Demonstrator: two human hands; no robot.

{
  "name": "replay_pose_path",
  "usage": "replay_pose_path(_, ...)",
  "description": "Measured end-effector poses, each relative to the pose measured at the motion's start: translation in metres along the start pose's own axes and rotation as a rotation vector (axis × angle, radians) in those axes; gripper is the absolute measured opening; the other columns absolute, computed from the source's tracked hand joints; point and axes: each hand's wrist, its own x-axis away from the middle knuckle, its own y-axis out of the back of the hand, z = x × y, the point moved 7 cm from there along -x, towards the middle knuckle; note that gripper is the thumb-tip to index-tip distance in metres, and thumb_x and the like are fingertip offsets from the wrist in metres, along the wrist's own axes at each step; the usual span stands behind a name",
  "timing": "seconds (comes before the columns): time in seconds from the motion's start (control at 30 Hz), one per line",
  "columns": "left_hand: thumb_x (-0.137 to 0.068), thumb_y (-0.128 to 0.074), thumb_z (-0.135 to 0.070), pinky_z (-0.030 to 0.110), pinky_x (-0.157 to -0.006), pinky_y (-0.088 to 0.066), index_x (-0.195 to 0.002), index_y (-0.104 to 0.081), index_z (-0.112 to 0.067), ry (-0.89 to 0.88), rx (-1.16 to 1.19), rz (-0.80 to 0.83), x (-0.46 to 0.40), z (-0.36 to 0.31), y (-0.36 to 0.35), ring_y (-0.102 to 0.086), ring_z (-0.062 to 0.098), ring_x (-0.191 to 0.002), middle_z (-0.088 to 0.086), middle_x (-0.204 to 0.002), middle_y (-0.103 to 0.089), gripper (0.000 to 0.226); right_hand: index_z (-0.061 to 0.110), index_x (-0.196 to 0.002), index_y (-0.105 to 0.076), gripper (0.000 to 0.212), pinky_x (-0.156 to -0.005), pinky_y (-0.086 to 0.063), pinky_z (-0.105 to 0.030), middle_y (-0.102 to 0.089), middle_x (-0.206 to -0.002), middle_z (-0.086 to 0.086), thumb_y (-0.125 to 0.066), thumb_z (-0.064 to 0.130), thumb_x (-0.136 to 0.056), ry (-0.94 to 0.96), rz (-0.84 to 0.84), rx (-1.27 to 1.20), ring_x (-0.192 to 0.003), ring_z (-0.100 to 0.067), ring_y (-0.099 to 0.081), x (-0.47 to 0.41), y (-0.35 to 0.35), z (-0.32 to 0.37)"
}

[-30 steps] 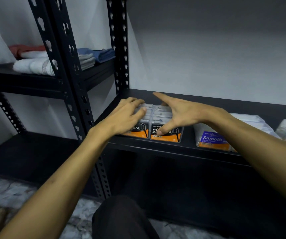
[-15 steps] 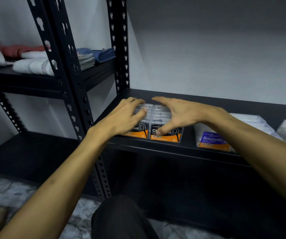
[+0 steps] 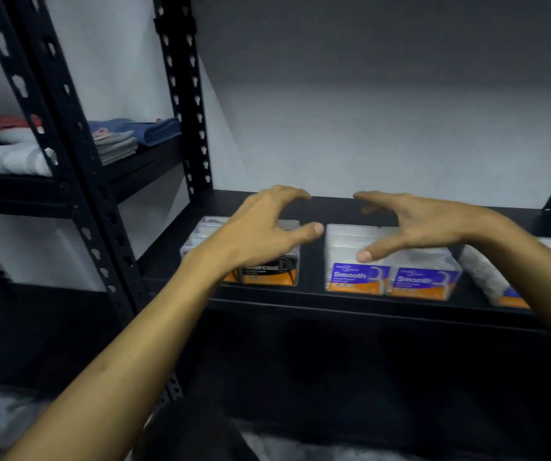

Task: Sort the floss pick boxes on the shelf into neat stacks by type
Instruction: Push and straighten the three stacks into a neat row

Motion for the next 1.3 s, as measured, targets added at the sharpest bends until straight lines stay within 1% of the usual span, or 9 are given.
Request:
replay_pose_path(0.1,-0.074,-0.071,-0.068,0.036,-0.118,-0.03,-0.149,-0.04,-0.029,-0.069,-0.065,0.227,-0.018,-0.036,-0.043,-0.034,0.013,-0.143,-0.007,-0.155,-0.038,0.09,0.032,-0.156,-0.014,0.132,-0.118,-0.025,-0.031,-0.022,-0.161,0.012,-0.083,0.071,-0.05,-0.046,0.017,0.059,-0.145,-0.01,-0.028,0.023,0.006,-0.032)
replay_pose_path(0.2,-0.062,-0.076,-0.074,0.04,-0.123,-0.019,-0.157,-0.021,-0.027,-0.066,-0.16,0.395,-0.03,-0.054,-0.074,-0.017,0.018,-0.151,-0.002,-0.164,-0.021,0.12,0.035,-0.156,-0.01,0.14,-0.12,-0.023,-0.035,-0.017,-0.163,0.011,-0.082,0.075,-0.043,-0.068,0.042,0.141,-0.146,-0.011,-0.023,0.03,0.003,-0.051)
replay_pose_path(0.3,-0.06,-0.079,-0.072,0.038,-0.125,-0.011,-0.16,-0.007,-0.023,-0.03,-0.237,0.487,-0.04,-0.059,-0.088,-0.007,0.021,-0.154,0.002,-0.167,-0.011,0.132,0.032,-0.156,-0.009,0.133,-0.117,-0.028,-0.031,-0.025,-0.16,0.006,-0.086,0.064,-0.052,-0.044,0.022,0.179,-0.142,-0.014,-0.031,0.028,-0.003,-0.059)
replay_pose_path(0.37,-0.059,-0.079,-0.073,0.038,-0.123,-0.018,-0.16,-0.005,-0.022,0.005,-0.253,0.519,-0.045,-0.054,-0.093,-0.015,0.023,-0.152,0.004,-0.166,-0.016,0.135,0.028,-0.157,-0.009,0.129,-0.114,-0.031,-0.032,-0.029,-0.157,0.003,-0.087,0.055,-0.059,-0.023,-0.005,0.175,-0.139,-0.017,-0.034,0.025,-0.005,-0.06)
replay_pose_path(0.53,-0.058,-0.073,-0.08,0.04,-0.11,-0.04,-0.152,-0.03,-0.016,-0.024,-0.34,0.477,-0.051,-0.049,-0.1,-0.044,0.022,-0.132,0.003,-0.146,-0.046,0.122,0.026,-0.157,-0.006,0.132,-0.112,-0.035,-0.034,-0.036,-0.154,-0.001,-0.089,0.053,-0.058,0.006,-0.039,0.139,-0.134,-0.019,-0.038,0.023,-0.004,-0.066)
replay_pose_path(0.87,-0.055,-0.071,-0.085,0.041,-0.103,-0.045,-0.144,-0.041,-0.019,-0.067,-0.355,0.437,-0.052,-0.049,-0.101,-0.05,0.02,-0.122,0.0,-0.134,-0.053,0.114,0.023,-0.157,-0.008,0.127,-0.109,-0.037,-0.032,-0.037,-0.152,-0.003,-0.089,0.045,-0.062,0.025,-0.036,0.121,-0.132,-0.019,-0.038,0.021,-0.004,-0.065)
replay_pose_path(1.1,-0.056,-0.072,-0.083,0.041,-0.106,-0.043,-0.148,-0.035,-0.019,-0.048,-0.354,0.436,-0.049,-0.051,-0.099,-0.047,0.02,-0.126,0.001,-0.14,-0.05,0.118,0.025,-0.157,-0.01,0.126,-0.109,-0.038,-0.034,-0.035,-0.152,-0.002,-0.088,0.049,-0.061,0.022,-0.036,0.163,-0.133,-0.019,-0.037,0.021,-0.004,-0.064)
replay_pose_path(1.23,-0.054,-0.069,-0.086,0.04,-0.119,-0.03,-0.156,-0.024,-0.017,-0.027,-0.345,0.397,-0.047,-0.06,-0.092,-0.031,0.021,-0.146,0.0,-0.162,-0.028,0.131,0.03,-0.157,-0.006,0.132,-0.117,-0.03,-0.041,-0.024,-0.16,0.001,-0.084,0.064,-0.056,0.02,-0.057,0.139,-0.143,-0.019,-0.028,0.028,0.001,-0.07)
replay_pose_path(1.3,-0.057,-0.064,-0.089,0.043,-0.12,-0.029,-0.158,-0.02,-0.019,-0.024,-0.33,0.365,-0.05,-0.073,-0.086,-0.027,0.021,-0.149,0.0,-0.165,-0.021,0.131,0.03,-0.157,-0.009,0.127,-0.117,-0.024,-0.032,-0.021,-0.162,0.003,-0.082,0.066,-0.059,0.025,-0.113,0.063,-0.146,-0.017,-0.026,0.039,0.013,-0.078)
